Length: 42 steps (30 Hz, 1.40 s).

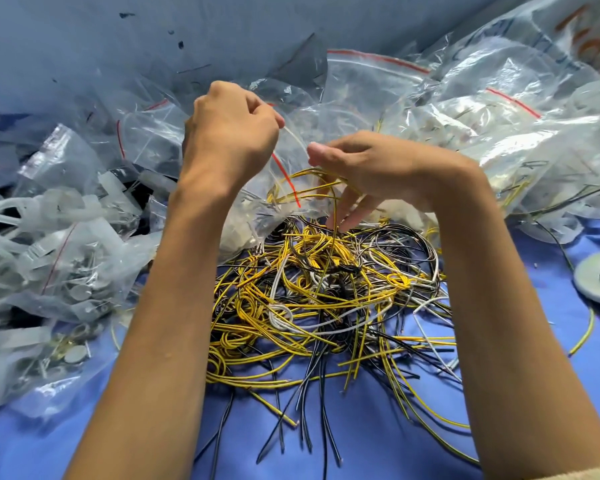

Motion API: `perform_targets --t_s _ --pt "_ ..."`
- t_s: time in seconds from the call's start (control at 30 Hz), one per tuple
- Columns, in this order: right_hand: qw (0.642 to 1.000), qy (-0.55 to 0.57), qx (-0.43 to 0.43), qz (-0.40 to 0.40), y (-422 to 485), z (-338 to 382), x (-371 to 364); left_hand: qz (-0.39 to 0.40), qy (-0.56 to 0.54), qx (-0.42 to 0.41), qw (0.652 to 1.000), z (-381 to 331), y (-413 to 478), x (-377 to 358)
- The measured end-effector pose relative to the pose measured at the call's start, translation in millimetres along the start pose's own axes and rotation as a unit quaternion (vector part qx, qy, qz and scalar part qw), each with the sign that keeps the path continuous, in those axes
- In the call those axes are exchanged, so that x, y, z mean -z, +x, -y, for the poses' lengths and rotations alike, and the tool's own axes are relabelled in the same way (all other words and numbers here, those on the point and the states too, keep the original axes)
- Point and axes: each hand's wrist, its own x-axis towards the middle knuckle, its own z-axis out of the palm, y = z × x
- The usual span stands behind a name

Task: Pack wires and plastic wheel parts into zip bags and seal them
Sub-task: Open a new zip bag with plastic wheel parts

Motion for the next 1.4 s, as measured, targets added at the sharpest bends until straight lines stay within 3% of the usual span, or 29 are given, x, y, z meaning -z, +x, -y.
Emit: perform_targets --t_s 0.17,0.53,0.7,0.87,1.03,1.2,1.4 --pt "0.989 -0.142 0.008 0.044 -2 2 -3 0.025 0.008 -0.032 0.999 -3 -3 -5" --pt "0.991 -0.116 0.007 0.071 -2 -1 -5 0.059 0.009 -0.04 0.997 0 0 -4" --pt "0.994 -0.098 0.038 0.016 -1 -8 4 0.085 0.001 -0.031 0.996 5 3 -3" --pt "0.976 -0.115 0.13 -0.13 5 -9 11 0.139 -0.002 -0.082 0.987 6 6 1" --pt "0.976 -0.129 0.143 -0.103 13 -4 -2 0.123 0.001 -0.139 0.983 0 3 4" --pt "0.978 -0.144 0.132 -0.071 11 -1 -8 0.148 -0.144 -0.129 0.97 -14 -8 14" --pt "0.958 -0.157 0.166 -0.171 9 12 -14 0.191 -0.177 -0.134 0.956 -28 -15 13"
